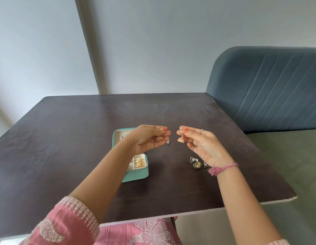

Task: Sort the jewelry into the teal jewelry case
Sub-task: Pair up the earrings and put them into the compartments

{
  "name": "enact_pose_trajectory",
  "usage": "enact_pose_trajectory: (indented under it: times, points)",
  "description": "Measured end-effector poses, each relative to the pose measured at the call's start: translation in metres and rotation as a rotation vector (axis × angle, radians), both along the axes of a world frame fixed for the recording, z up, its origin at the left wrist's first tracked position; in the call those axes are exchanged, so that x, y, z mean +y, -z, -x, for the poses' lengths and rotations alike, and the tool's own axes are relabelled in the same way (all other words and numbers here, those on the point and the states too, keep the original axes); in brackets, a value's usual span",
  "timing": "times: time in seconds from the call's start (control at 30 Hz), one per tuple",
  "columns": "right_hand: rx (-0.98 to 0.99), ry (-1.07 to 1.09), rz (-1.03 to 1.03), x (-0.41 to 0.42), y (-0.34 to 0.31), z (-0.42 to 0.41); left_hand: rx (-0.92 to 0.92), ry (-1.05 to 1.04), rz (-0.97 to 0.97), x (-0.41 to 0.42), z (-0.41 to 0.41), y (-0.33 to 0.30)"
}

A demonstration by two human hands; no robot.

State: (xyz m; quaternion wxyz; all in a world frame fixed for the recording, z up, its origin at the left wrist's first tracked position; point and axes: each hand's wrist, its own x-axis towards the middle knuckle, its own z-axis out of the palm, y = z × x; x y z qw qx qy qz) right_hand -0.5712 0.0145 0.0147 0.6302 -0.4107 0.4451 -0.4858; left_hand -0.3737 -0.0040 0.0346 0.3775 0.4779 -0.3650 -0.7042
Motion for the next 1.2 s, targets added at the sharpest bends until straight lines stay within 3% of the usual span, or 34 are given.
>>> enact_pose_trajectory:
  times: [0.27,0.57,0.73,0.93,1.2]
  points:
    - [0.016,-0.009,0.029,-0.005,0.001,-0.009,0.057,-0.039,0.013,0.001,-0.005,0.002]
    - [0.293,-0.057,0.144,-0.008,0.006,-0.007,-0.326,0.130,0.350,0.003,-0.015,0.008]
    - [0.377,-0.167,0.101,-0.014,0.007,-0.007,-0.403,0.248,0.279,-0.002,-0.017,0.008]
    - [0.386,-0.271,-0.034,-0.024,0.011,-0.010,-0.632,0.363,0.228,-0.011,-0.009,0.010]
    - [0.421,-0.293,-0.120,-0.032,0.021,-0.022,-0.804,0.350,0.218,-0.024,-0.004,0.017]
